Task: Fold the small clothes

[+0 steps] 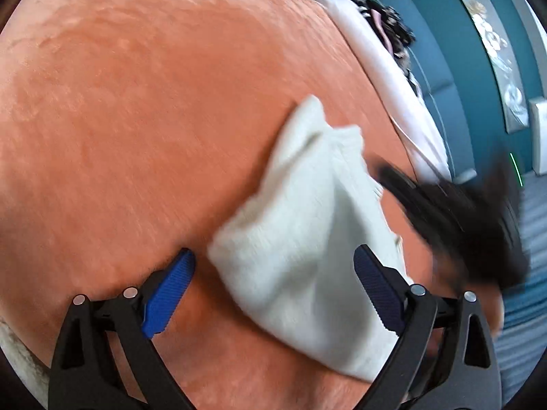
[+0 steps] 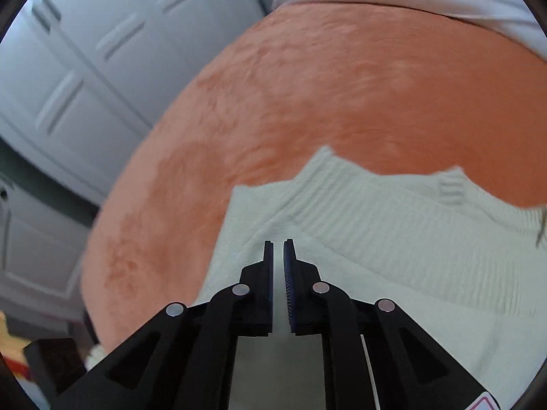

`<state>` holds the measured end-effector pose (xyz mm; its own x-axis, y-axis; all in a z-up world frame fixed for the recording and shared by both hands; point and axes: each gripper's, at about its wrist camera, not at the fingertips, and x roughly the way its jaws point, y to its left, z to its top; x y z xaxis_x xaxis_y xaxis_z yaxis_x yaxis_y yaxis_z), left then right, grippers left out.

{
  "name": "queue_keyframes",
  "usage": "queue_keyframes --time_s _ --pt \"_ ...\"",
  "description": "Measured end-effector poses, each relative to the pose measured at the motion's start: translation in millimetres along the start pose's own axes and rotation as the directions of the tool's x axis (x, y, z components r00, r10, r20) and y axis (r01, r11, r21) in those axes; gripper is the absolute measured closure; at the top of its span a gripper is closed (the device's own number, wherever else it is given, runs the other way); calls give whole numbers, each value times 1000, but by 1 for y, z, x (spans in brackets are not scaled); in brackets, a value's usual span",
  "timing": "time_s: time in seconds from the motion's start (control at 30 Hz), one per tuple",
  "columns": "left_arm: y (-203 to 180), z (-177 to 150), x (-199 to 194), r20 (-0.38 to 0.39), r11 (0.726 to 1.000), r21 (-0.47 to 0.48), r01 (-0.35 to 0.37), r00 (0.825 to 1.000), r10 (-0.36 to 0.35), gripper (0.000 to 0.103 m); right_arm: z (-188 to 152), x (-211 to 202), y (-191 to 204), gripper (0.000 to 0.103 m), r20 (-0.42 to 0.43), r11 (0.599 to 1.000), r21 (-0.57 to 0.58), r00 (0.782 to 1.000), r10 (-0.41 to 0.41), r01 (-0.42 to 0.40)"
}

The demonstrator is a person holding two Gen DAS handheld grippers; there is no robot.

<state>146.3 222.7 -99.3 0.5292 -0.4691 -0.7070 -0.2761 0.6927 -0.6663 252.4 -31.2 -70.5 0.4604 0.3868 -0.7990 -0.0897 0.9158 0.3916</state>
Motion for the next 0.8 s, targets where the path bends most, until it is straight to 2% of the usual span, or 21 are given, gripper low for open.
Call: queue_keyframes --time_s 0.03,0.07,0.13,0.17,0.23,0.3,0.37,0.43,0.47,0.5,0.53,0.57,0.6,0.63,0.67,0.73,0.77,0.8 --pt "0 2 2 -2 1000 -9 -11 1000 11 12 -9 -20 -21 90 45 998 66 999 3 -6" --pt "-2 4 4 0 1000 -9 -26 1000 26 12 -24 -46 -53 90 94 990 141 995 -27 14" --pt "-10 5 8 3 997 22 -75 997 75 12 -52 -83 -101 90 133 965 236 979 -153 118" --pt "-14 4 10 3 994 41 -98 995 98 12 -72 -106 -131 88 139 937 292 960 -242 194" --pt "-18 4 11 10 990 64 -123 992 123 12 -110 -147 -187 88 139 869 402 919 -370 289" --pt "-21 3 12 21 987 78 -141 990 140 12 -140 -176 -230 88 122 803 502 892 -435 323" --pt "-23 3 17 31 982 98 -163 986 161 11 -167 -201 -262 88 129 752 591 885 -447 293" --pt "-28 1 21 42 973 125 -193 981 189 10 -183 -212 -274 67 162 729 634 877 -452 258" --pt "-31 -1 23 49 966 141 -214 977 209 10 -187 -213 -278 48 171 724 641 872 -459 255" --pt "-33 -2 24 54 960 154 -234 972 228 10 -188 -210 -281 48 179 731 636 875 -451 247" --pt "-35 -3 24 60 953 166 -252 968 245 10 -186 -201 -283 50 170 747 622 891 -420 234" --pt "-36 -4 25 64 948 171 -268 963 261 11 -183 -192 -287 70 151 764 606 911 -383 220" --pt "-37 -4 24 66 944 168 -282 959 275 13 -179 -184 -287 82 123 772 588 917 -380 241" --pt "-36 -5 22 66 943 159 -292 956 285 15 -174 -185 -284 86 121 780 561 905 -407 277" --pt "-34 -4 19 62 945 141 -295 955 289 19 -172 -192 -279 91 150 795 540 898 -413 275" --pt "-30 -2 18 50 951 121 -284 959 280 21 -170 -210 -272 92 230 812 535 885 -405 232" --pt "-28 -1 18 44 953 119 -279 960 276 21 -172 -214 -277 92 237 812 539 885 -401 224" --pt "-28 0 20 43 952 122 -281 960 278 21 -176 -208 -285 91 204 805 545 894 -399 235"
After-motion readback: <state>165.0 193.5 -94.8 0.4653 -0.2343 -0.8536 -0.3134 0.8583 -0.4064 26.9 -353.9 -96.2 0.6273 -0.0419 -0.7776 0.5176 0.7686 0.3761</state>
